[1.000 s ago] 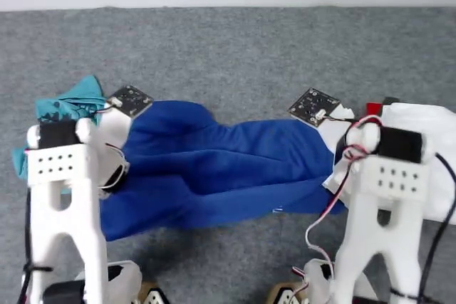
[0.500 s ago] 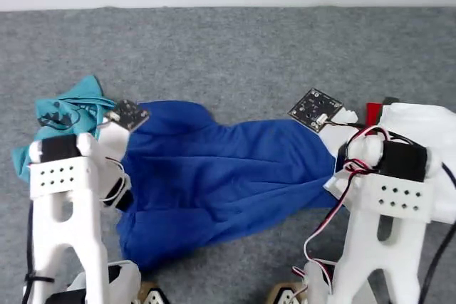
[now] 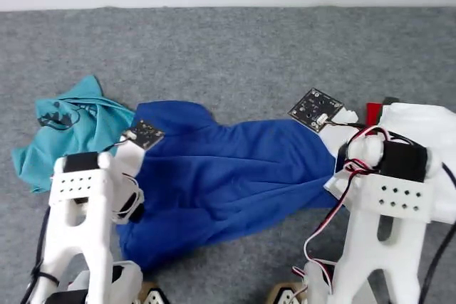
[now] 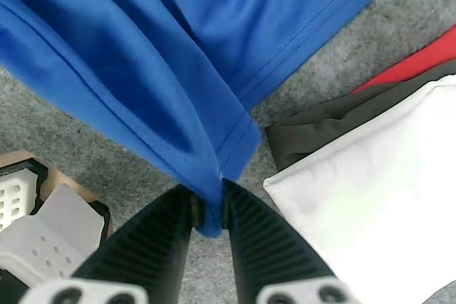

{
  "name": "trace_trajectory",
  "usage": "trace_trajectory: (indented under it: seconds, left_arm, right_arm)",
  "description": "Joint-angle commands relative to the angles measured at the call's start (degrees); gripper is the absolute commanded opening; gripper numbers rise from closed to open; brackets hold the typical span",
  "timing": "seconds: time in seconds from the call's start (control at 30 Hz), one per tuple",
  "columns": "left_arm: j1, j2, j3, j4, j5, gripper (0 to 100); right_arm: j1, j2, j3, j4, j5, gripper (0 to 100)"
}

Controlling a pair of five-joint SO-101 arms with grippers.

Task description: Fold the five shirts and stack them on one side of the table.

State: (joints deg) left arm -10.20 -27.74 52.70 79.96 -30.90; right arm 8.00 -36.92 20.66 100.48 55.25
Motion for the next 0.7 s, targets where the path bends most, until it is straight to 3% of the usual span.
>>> trace_trajectory:
  seconds: [0.0,0.2,0.67]
  left_arm:
    - [2.7,-1.8,0.7,-2.9,2.1,16]
    - [3.7,-1.1,2.1,-6.0,3.4,16]
    - [4.0,18.9,-5.1,-8.9,4.1,16]
  right_arm:
    - [0.7,-1.5,-0.4,2.0,0.2,0.9]
    - [0.7,-1.7,2.3,1.9,0.4,0.9]
    - [0.7,-1.8,3.6,1.0,0.4,0.9]
